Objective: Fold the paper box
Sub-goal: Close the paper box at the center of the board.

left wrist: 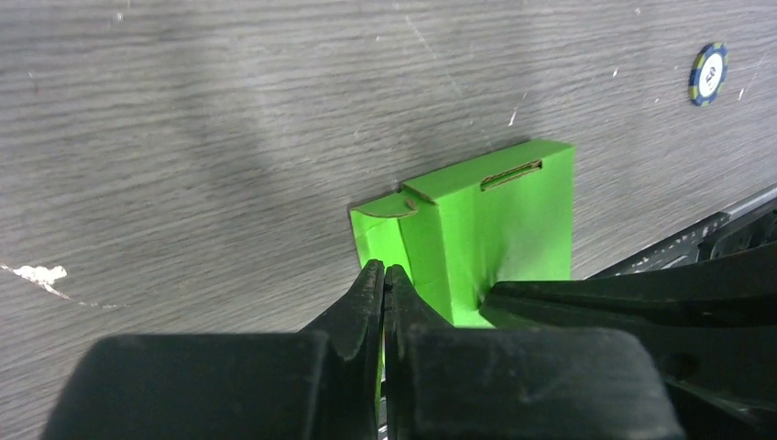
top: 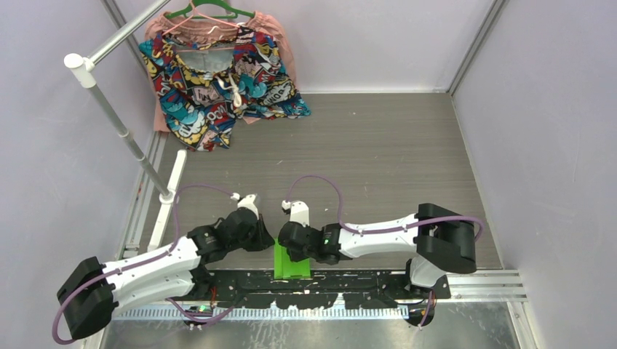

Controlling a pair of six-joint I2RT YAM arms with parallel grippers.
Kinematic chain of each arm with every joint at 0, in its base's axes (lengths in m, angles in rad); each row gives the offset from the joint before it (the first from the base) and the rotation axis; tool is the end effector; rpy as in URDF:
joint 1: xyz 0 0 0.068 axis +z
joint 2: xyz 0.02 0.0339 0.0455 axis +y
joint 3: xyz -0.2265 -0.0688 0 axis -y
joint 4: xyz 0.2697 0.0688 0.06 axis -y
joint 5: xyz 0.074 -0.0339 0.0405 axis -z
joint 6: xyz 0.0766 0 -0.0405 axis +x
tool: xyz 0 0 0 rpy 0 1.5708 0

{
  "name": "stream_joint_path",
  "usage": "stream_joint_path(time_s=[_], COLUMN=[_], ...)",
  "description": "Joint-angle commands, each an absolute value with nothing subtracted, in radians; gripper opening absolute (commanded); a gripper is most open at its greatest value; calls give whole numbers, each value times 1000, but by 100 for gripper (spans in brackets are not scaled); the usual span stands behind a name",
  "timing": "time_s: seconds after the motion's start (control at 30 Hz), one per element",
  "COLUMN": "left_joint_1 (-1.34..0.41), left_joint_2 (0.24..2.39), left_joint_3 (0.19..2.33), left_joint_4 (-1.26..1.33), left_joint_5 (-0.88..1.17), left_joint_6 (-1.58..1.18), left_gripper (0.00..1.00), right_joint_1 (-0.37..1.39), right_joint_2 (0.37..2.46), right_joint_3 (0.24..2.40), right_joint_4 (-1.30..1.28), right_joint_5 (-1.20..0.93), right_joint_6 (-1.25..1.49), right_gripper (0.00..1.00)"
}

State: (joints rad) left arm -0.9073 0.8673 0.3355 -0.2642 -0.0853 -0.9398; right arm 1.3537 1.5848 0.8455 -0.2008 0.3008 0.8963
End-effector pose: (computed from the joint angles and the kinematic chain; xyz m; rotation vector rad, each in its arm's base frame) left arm 0.1539 -0.1863 0.0938 -0.0844 2.5058 -0.7515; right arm 0.0975 0.3366 0.0837 -0.4545 2.5074 0.5828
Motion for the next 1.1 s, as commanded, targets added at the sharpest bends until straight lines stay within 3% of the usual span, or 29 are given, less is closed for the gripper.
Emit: stream_joint_path(time_s=[0.0, 0.33, 1.07], left_joint_1=[-907, -907, -1032], left_joint_2=[828, 830, 1123], left_joint_3=[306, 265, 339], left_joint_4=[-192, -149, 20], left_joint_5=[-45, -35, -159], left_joint_6=[-963, -990, -1024], left_gripper=[0, 0, 0], right_joint_1=[1350, 1349, 1350], right_joint_2=[1658, 1682, 1731], right_joint_3=[811, 813, 821], right_joint_4=[-357, -339, -308], right_joint_5=[265, 246, 215], right_joint_6=[885, 893, 888], right_gripper=[13, 13, 12])
